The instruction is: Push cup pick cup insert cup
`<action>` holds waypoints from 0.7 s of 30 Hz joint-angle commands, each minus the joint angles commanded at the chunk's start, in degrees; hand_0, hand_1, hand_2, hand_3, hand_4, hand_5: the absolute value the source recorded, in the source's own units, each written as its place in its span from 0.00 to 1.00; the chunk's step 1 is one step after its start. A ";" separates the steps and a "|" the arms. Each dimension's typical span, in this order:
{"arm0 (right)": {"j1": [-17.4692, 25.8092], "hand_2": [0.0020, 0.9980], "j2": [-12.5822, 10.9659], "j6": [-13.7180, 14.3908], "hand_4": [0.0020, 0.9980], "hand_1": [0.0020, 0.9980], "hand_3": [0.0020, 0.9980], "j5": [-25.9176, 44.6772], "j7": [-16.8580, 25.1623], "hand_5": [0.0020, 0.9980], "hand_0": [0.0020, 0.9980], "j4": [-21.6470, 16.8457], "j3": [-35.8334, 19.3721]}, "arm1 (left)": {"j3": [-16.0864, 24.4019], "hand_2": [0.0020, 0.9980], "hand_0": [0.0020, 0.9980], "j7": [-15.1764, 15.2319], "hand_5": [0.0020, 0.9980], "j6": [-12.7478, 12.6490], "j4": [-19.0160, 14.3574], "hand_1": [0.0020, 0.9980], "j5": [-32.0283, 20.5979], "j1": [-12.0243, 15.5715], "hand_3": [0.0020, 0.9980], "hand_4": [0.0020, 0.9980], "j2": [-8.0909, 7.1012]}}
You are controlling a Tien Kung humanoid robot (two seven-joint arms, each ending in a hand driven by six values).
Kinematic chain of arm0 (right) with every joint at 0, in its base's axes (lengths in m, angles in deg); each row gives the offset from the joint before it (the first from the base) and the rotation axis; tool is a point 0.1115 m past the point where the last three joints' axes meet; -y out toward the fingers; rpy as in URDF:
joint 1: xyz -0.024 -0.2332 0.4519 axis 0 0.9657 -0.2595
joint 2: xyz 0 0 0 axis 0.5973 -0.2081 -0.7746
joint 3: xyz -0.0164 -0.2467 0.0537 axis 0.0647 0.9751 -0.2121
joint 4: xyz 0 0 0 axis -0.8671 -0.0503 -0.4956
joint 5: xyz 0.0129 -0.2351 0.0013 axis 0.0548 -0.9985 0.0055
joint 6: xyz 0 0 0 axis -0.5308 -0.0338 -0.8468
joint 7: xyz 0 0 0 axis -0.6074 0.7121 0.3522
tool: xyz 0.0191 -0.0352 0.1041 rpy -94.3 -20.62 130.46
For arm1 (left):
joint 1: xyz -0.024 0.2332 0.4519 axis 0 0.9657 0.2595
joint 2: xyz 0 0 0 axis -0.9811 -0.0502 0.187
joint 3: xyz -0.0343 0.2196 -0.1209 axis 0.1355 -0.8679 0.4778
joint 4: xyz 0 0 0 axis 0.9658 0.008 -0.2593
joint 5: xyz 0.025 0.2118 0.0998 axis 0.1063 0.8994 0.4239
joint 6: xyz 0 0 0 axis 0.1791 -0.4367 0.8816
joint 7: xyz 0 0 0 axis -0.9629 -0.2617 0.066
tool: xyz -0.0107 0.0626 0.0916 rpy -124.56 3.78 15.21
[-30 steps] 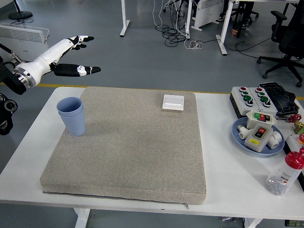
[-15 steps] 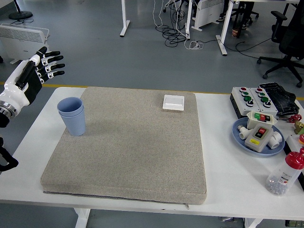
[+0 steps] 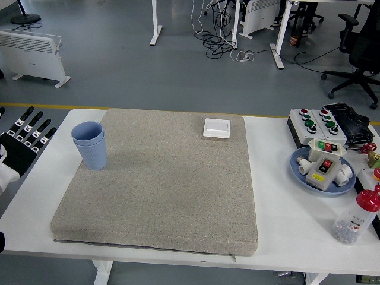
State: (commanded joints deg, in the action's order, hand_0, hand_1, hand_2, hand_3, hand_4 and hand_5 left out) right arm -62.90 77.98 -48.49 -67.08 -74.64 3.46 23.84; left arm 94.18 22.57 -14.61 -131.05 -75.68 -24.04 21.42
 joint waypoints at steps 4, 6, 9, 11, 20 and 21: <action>0.12 0.72 0.00 0.03 0.28 0.72 0.62 -0.32 -0.01 0.56 0.77 0.00 -0.19 | 0.79 0.84 0.78 1.77 1.00 -0.03 0.91 0.80 3.97 1.47 0.77 0.63 1.68; 0.10 0.72 0.00 0.06 0.28 0.72 0.62 -0.49 -0.01 0.56 0.77 0.00 -0.28 | 1.03 0.87 0.80 2.84 1.00 -0.23 1.73 0.84 5.65 1.92 0.80 0.62 2.54; 0.04 0.72 -0.01 0.07 0.28 0.72 0.62 -0.56 0.02 0.56 0.77 0.00 -0.30 | 1.33 0.87 0.80 3.62 1.00 -0.16 3.03 0.84 6.95 2.51 0.80 0.62 3.72; -0.04 0.72 -0.01 0.14 0.28 0.72 0.62 -0.65 0.12 0.56 0.77 0.00 -0.36 | 1.45 0.87 0.80 3.92 1.00 0.06 4.16 0.84 7.80 2.84 0.80 0.62 4.59; -0.09 0.72 0.00 0.22 0.28 0.72 0.62 -1.25 0.28 0.57 0.77 0.00 -0.99 | 1.36 0.88 0.83 4.31 1.00 1.44 6.42 0.85 8.62 2.70 0.82 0.61 5.93; -0.08 0.72 0.03 0.23 0.28 0.72 0.62 -1.40 0.25 0.57 0.77 0.00 -1.08 | 1.26 0.88 0.83 4.28 1.00 1.62 6.61 0.85 8.65 2.69 0.82 0.61 5.98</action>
State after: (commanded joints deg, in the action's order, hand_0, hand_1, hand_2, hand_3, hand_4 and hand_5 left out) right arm -62.98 78.01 -48.27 -68.49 -74.39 3.46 22.76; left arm 95.44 26.85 -12.99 -124.43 -67.03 -21.36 27.40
